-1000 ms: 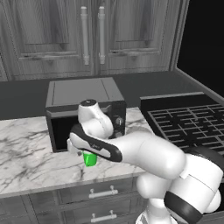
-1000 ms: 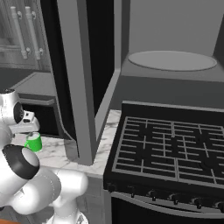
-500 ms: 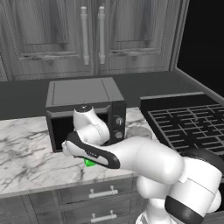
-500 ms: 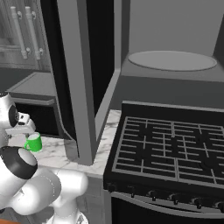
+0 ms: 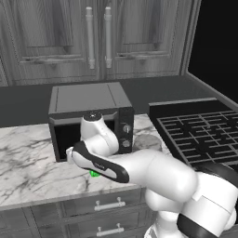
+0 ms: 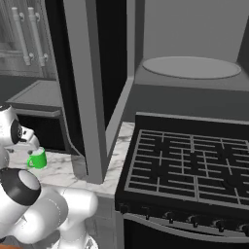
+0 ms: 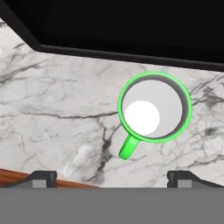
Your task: Pick the mug from the counter and place it inside the microwave. Then close the microwave.
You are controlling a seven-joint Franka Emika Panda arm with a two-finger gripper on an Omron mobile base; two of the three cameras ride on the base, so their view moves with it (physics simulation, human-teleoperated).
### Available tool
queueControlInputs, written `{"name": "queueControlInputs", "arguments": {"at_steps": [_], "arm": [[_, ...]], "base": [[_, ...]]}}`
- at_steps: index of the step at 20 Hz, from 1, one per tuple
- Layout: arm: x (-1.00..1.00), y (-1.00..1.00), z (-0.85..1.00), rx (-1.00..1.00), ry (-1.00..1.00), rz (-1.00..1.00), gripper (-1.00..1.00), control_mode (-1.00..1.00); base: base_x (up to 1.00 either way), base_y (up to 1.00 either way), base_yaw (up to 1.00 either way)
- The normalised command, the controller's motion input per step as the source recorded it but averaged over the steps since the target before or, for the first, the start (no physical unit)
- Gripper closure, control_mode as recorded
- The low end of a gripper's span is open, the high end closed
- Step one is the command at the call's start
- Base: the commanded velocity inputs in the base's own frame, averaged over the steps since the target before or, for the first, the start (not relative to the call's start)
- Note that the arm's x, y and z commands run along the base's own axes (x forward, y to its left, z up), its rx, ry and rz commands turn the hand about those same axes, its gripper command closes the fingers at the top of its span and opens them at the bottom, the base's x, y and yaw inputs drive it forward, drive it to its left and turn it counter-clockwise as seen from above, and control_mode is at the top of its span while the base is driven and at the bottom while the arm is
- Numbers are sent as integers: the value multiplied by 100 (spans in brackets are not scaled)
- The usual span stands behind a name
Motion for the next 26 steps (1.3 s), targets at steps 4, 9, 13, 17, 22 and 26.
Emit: {"name": "queueControlInputs", "arguments": {"at_steps": [4,9,13,17,22,26], "arm": [[0,-2,-5,0,0,-9,-100,-100],[0,-16,-3,0,0,-1,-100,-100],[0,-18,0,0,0,-2,-100,-100],[0,-5,0,0,0,-2,-100,-100],[0,0,-4,0,0,-4,-100,-100],[0,0,-18,0,0,-4,-100,-100]], "base": [[0,0,0],[0,0,0],[0,0,0],[0,0,0],[0,0,0],[0,0,0]]}}
